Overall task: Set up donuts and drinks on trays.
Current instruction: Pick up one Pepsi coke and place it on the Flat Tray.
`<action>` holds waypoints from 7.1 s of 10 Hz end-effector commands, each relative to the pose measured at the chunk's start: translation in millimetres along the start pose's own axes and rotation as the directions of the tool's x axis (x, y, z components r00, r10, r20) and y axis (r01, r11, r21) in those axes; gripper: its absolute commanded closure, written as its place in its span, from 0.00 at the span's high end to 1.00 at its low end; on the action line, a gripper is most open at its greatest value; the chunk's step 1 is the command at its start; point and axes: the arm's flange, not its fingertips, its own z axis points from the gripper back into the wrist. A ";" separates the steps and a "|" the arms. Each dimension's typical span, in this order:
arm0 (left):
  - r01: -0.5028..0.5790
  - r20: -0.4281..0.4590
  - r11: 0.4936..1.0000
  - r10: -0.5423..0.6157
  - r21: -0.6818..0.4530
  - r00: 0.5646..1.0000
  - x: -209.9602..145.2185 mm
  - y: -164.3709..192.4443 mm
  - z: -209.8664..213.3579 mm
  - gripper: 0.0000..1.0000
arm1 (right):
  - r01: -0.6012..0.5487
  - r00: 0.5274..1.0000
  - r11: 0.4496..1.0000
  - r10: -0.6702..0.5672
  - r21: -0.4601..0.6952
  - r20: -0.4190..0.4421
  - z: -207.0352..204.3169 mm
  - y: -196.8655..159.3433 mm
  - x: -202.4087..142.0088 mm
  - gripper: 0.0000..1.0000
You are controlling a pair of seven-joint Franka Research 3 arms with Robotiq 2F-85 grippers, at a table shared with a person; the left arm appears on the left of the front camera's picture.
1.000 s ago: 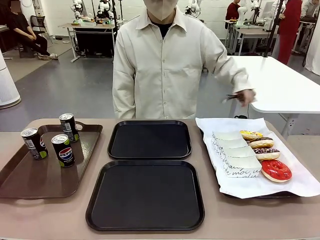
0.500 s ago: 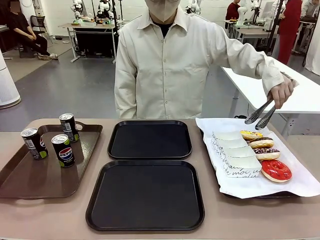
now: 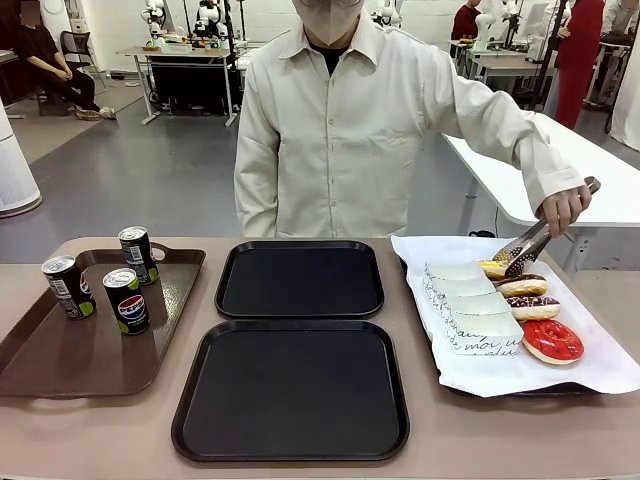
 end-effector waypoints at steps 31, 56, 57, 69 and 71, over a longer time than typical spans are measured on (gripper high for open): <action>0.331 -0.219 0.460 -0.279 0.824 0.935 -49.1 -171.1 -313.2 1.00 | -0.002 1.000 1.000 0.002 0.018 0.002 0.6 -2.1 0.4 1.00; 0.284 -0.242 0.465 -0.149 0.839 0.959 -56.7 -201.3 -311.8 0.00 | -0.002 1.000 1.000 0.002 0.018 0.002 0.6 -2.1 0.4 1.00; 0.302 -0.230 0.484 -0.205 0.821 0.951 -78.8 -231.7 -290.9 0.00 | -0.002 1.000 1.000 0.002 0.018 0.002 0.6 -2.1 0.4 1.00; 0.555 -0.454 0.416 -0.321 0.721 0.831 -196.5 -254.3 -354.0 0.59 | -0.002 1.000 1.000 0.002 0.018 0.002 0.6 -2.1 0.4 1.00; 0.601 -0.507 0.410 -0.324 0.686 0.799 -226.7 -254.7 -396.3 0.59 | -0.002 1.000 1.000 0.002 0.018 0.002 0.6 -2.1 0.4 1.00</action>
